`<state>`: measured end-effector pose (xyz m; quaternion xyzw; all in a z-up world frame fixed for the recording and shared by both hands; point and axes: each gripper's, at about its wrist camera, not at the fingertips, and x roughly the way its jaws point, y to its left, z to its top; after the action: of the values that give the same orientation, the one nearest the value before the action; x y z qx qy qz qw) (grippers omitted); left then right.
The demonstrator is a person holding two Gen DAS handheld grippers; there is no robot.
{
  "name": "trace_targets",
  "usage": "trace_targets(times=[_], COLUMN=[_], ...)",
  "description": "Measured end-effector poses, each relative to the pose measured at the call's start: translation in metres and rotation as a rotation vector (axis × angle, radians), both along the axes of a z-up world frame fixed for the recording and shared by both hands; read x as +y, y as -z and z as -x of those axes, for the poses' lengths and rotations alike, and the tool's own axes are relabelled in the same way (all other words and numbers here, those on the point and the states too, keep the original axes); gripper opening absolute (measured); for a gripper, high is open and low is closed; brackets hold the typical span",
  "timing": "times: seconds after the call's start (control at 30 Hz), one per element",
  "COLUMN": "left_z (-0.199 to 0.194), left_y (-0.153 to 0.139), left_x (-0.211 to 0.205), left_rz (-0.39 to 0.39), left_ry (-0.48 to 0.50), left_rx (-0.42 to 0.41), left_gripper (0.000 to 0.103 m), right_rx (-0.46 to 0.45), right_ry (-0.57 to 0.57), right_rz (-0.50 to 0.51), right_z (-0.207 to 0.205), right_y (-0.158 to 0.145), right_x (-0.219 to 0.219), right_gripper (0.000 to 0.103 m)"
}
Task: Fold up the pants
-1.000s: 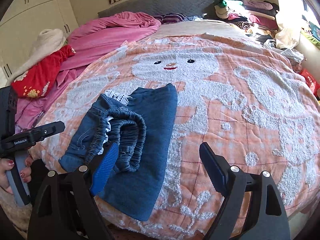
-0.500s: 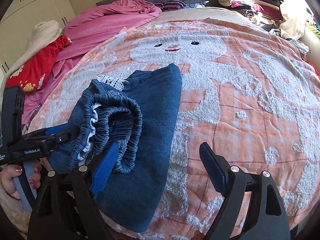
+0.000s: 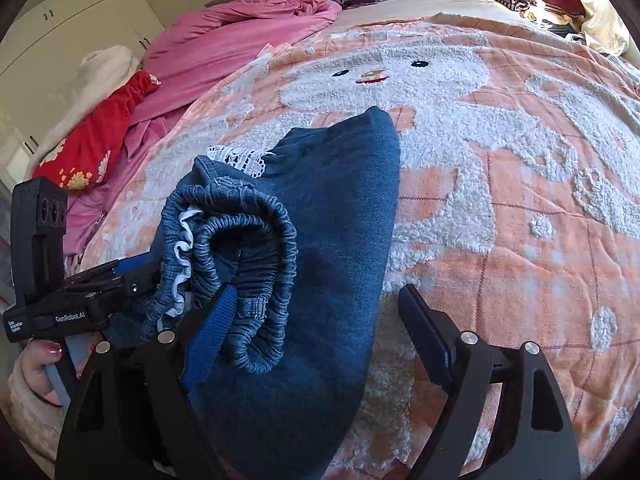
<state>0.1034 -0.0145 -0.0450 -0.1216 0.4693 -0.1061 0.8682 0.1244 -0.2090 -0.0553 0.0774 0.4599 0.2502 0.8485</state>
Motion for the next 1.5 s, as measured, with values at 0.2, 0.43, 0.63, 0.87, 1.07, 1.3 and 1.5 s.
trace_targets(times=[0.2, 0.43, 0.63, 0.87, 1.07, 1.3, 1.5], left_z=[-0.005, -0.011, -0.007, -0.007, -0.029, -0.063, -0.09], left_y=[0.002, 0.005, -0.005, -0.033, -0.058, -0.066, -0.06], left_x=[-0.008, -0.009, -0.015, -0.015, -0.014, -0.016, -0.014], left_rz=[0.012, 0.059, 0.014, 0.02, 0.012, -0.022, -0.019], left_ry=[0.02, 0.002, 0.0, 0.011, 0.023, 0.019, 0.011], left_rx=[-0.001, 0.004, -0.013, -0.071, -0.125, -0.149, -0.14], left_gripper=[0.063, 0.063, 0.046, 0.037, 0.037, 0.037, 0.037], right_rx=[0.005, -0.012, -0.051, -0.149, -0.215, -0.238, -0.223], right_ry=[-0.019, -0.062, -0.09, -0.105, -0.103, -0.108, -0.101], right_rz=[-0.046, -0.073, -0.078, -0.035, -0.026, 0.011, 0.028], right_z=[-0.006, -0.006, 0.001, 0.006, -0.011, -0.047, -0.075], right_y=[0.006, 0.007, -0.005, -0.038, -0.061, -0.065, -0.059], right_x=[0.0, 0.009, 0.018, 0.026, 0.026, 0.031, 0.033], right_gripper=[0.075, 0.053, 0.031, 0.028, 0.028, 0.028, 0.028])
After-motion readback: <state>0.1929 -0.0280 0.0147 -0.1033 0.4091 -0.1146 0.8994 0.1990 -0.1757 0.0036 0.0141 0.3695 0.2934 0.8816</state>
